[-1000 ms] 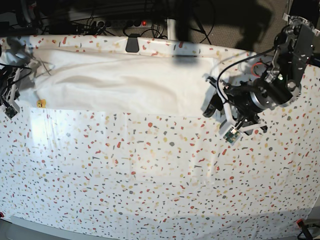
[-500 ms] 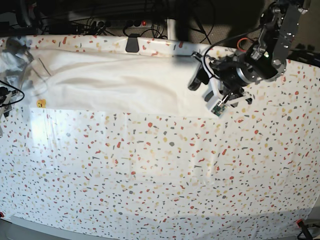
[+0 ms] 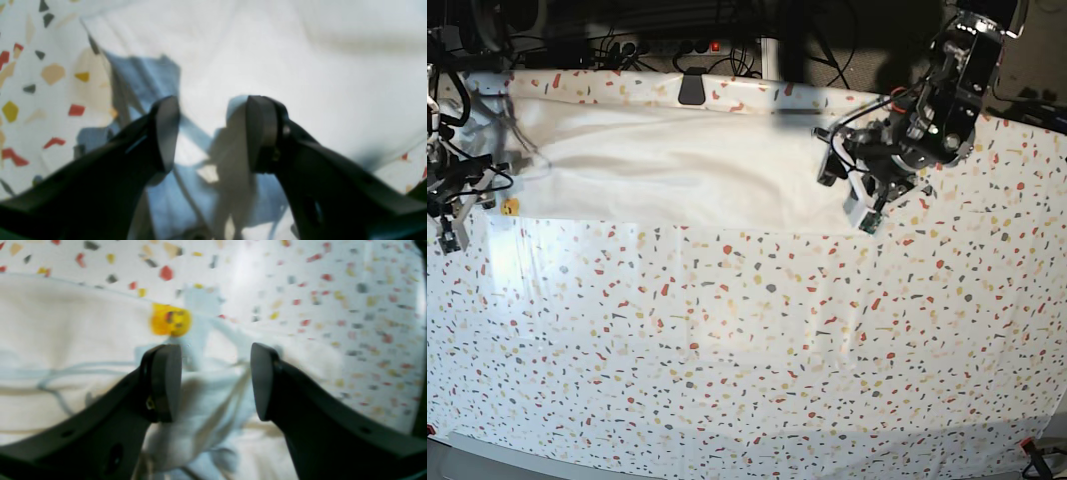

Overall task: Fold the T-shirt properly
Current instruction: 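Grasp the folded shirt ends with both grippers and pull them apart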

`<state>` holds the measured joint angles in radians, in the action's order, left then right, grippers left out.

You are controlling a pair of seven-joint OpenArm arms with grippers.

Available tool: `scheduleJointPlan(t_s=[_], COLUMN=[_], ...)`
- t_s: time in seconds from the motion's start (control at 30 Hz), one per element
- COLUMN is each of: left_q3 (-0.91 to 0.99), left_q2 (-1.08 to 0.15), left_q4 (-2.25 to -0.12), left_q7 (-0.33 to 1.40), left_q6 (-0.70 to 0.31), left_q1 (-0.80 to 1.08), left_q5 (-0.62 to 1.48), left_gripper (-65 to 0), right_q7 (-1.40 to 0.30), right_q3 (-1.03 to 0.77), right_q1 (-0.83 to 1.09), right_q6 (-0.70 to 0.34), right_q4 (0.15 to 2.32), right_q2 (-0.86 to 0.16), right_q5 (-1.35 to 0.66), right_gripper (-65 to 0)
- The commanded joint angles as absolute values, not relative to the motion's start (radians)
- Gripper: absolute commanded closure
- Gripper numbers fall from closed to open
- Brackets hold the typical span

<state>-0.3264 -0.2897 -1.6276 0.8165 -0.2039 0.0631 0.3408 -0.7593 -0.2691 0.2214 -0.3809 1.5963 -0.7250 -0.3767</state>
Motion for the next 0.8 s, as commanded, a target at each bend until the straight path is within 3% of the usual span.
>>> scheduleJointPlan(t_s=[0.0,0.3,0.77], left_q3=[-0.323,-0.323,-0.323], left_q2=[-0.294,-0.294,-0.297], left_q4=[-1.616,-1.533,-1.140], left_q7=[0.837,0.807,0.789], left_q6=[-0.199,-0.199,-0.198], left_q1=[0.061,0.060,-0.206], left_q5=[0.331,0.253,0.184], left_gripper=[-31.8,-31.8,-31.8], right_q7=[-0.738,-0.699,-0.674], right_q3=[-0.282,-0.282,-0.282], right_q1=[0.213,0.149,-0.091], right_q6=[-0.390,-0.408,-0.445], right_q4=[1.588,1.306,1.264], right_q2=[-0.727,-0.628,-0.492], right_q5=[-0.379,-0.375,-0.316], right_gripper=[-32.9,-32.9,-32.9])
